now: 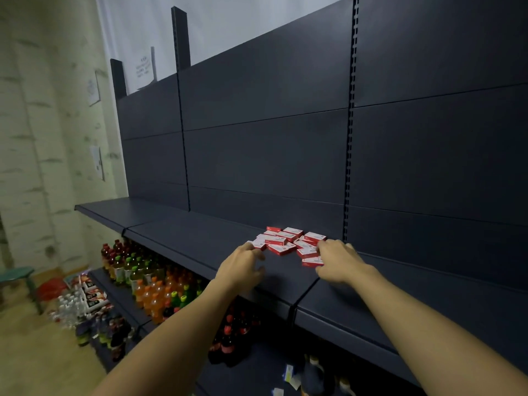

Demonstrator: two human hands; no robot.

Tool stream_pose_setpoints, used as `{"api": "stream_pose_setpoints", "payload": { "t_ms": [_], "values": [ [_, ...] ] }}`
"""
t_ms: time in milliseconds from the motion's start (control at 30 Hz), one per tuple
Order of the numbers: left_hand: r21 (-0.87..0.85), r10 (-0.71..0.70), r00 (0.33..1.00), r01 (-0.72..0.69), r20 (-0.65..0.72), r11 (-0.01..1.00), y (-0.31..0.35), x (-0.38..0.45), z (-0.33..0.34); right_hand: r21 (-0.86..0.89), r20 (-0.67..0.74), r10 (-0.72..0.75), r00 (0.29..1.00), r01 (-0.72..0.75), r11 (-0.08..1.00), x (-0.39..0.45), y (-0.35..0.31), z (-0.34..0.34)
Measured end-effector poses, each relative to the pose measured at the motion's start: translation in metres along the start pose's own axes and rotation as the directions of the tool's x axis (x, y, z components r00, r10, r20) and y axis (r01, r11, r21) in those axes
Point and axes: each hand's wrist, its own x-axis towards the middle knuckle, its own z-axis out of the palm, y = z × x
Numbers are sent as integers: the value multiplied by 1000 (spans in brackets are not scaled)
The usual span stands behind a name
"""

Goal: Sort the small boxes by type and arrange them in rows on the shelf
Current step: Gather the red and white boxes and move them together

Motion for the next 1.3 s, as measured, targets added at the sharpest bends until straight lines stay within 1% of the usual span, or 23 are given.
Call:
{"api": "stream_pose_setpoints", "payload": {
  "t_ms": [167,300,467,600,700,833,900,967,1033,1133,1233,1300],
  "values": [
    [55,44,999,-45,29,997,-17,56,8,-4,2,18,1000,-18,1000,65,5,7],
    [64,55,997,-58,53,996,-36,91,19,16,5,22,1000,-22,1000,106,8,20],
    [30,42,997,-44,60,999,-60,123,37,52,24,48,999,-50,997,141,16,42],
    [-30,38,997,-36,65,999,-77,145,53,127,36,124,992,-128,984,155,23,56],
    [-126,70,997,-64,45,990,-88,161,68,187,21,195,981,-195,963,160,26,70],
    [-195,183,983,-184,-23,963,-97,189,84,291,-25,292,956,-273,917,161,28,76],
    [-214,241,967,-254,-85,943,-101,199,95,422,-82,388,918,-321,848,158,28,78],
    [-244,293,946,-320,-141,915,-104,206,105,557,-152,487,860,-333,761,152,25,79],
    [-255,360,915,-397,-183,882,-107,213,113,625,-200,550,811,-327,709,147,17,82],
    [-301,405,888,-455,-215,838,-113,222,121,645,-236,576,783,-317,695,141,6,91],
    [-387,363,901,-430,-235,816,-125,230,127,621,-226,555,801,-320,715,137,7,96],
    [-427,335,922,-388,-196,817,-131,233,130,585,-199,529,825,-333,740,133,10,97]
  ]
}}
